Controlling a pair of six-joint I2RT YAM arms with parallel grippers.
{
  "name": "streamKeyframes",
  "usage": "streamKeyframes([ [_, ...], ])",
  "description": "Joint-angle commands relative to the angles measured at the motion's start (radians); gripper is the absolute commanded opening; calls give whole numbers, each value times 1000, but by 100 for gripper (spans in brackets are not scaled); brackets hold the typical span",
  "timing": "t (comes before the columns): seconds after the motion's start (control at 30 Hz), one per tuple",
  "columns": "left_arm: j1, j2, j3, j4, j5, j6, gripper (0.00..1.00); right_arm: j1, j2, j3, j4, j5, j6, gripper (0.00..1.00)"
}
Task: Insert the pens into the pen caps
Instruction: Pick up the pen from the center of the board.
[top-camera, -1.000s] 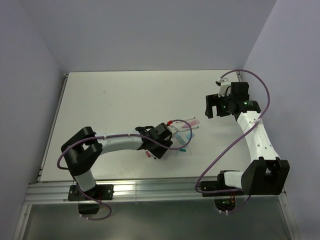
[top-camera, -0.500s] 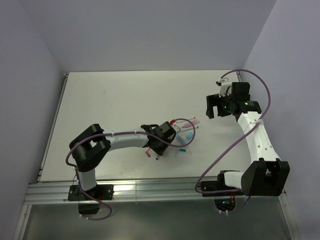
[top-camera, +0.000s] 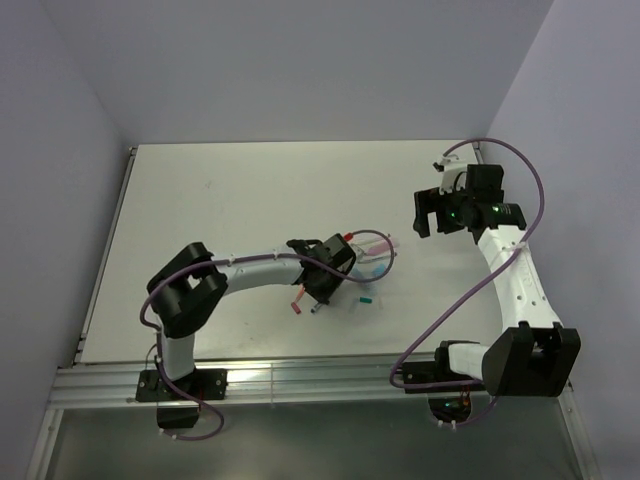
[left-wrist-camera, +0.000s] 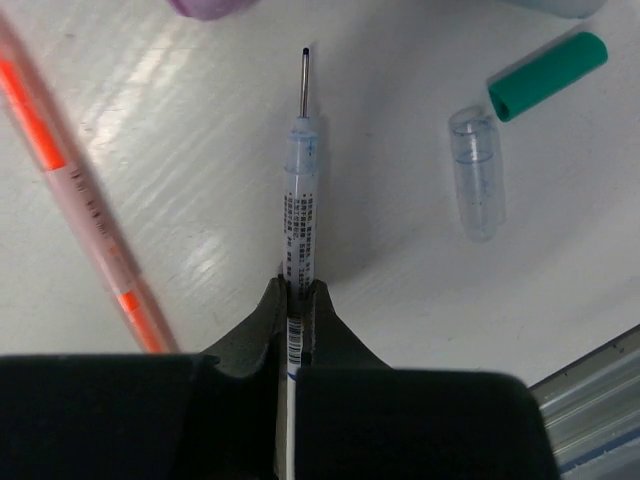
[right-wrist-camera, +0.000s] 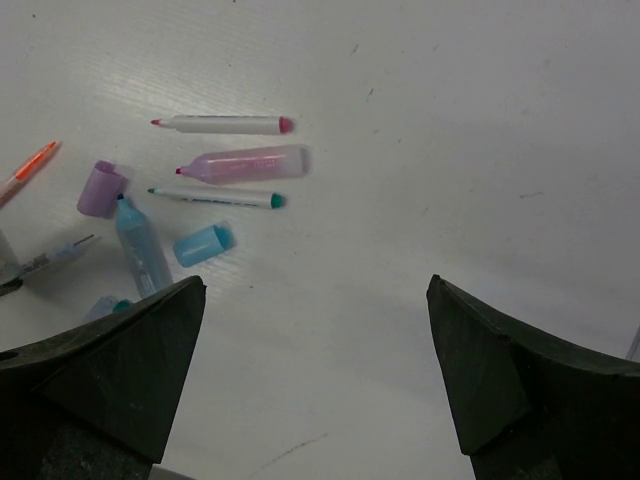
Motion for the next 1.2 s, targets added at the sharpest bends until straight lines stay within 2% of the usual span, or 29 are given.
streamKeyframes([
  [0.0,61,-120,68,-17,47,-5,0,-8,-21,70,-18,-40,-33,100],
  [0.13,124,-263,144,-55,90,31,0,-8,-13,119,-62,-62,-80,100],
  [0.27,191,-444,163,-92,235,133,0,15,22,221,-195,-106,-308,100],
  [0.3,205,-479,146,-84,281,149,0,33,34,241,-284,-102,-362,100],
  [0.33,225,-541,119,-80,365,155,0,92,47,273,-324,-92,-466,99],
  [0.4,278,-588,94,-74,401,135,0,160,70,280,-398,-85,-554,95],
  [0.43,294,-628,82,-72,416,126,0,188,70,263,-418,-106,-662,92],
  [0.53,367,-716,19,-37,517,127,0,266,36,181,-426,-177,-839,92],
  [0.63,429,-812,-67,1,599,146,0,409,45,116,-423,-140,-943,92],
  [0.7,459,-844,-130,14,643,138,0,534,64,88,-417,-117,-967,92],
  [0.8,518,-879,-176,26,694,120,0,671,108,42,-368,-112,-976,98],
  [0.9,593,-892,-204,55,757,91,0,760,159,5,-323,-134,-994,98],
  [1.0,645,-884,-224,86,814,46,0,811,199,-56,-268,-99,-1068,91],
  [1.1,679,-852,-224,103,846,6,0,855,211,-120,-195,-79,-1161,74],
  [1.13,694,-834,-218,103,873,0,0,874,214,-139,-179,-78,-1192,65],
  [1.17,703,-826,-216,106,884,-12,0,880,217,-145,-167,-75,-1208,64],
])
